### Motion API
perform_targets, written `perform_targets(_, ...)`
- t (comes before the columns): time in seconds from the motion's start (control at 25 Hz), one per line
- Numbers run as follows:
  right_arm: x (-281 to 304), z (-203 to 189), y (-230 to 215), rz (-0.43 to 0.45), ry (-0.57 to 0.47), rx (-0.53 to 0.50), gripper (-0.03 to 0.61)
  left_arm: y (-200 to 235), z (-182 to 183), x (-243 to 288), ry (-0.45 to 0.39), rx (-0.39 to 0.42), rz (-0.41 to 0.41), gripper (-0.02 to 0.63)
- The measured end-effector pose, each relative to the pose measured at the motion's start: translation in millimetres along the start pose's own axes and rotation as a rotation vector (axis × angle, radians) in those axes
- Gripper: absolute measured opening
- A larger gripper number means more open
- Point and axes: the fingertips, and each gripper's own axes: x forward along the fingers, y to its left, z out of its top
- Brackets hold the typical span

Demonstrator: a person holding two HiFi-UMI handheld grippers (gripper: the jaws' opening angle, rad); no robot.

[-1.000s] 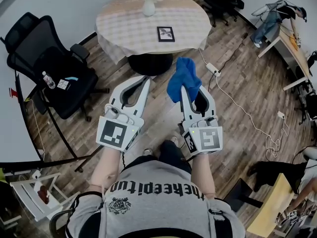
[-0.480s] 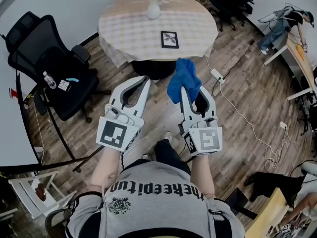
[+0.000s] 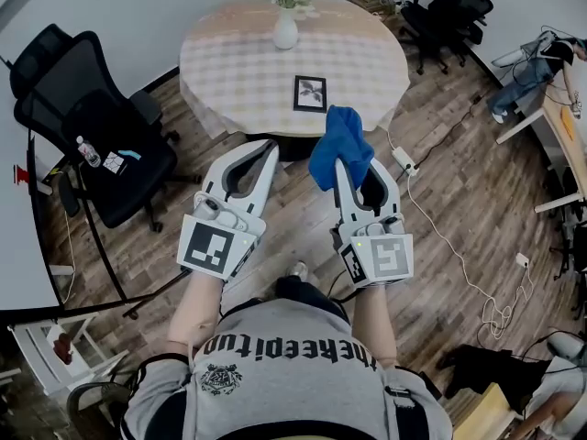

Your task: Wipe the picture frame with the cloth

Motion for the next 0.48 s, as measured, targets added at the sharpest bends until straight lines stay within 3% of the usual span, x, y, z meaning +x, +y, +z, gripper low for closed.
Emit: perform_targets(0.48,19,-6,-56,0.056,-0.01,0.014,0.126,-15,-7,57,0.007,0.006,0.042,0.017)
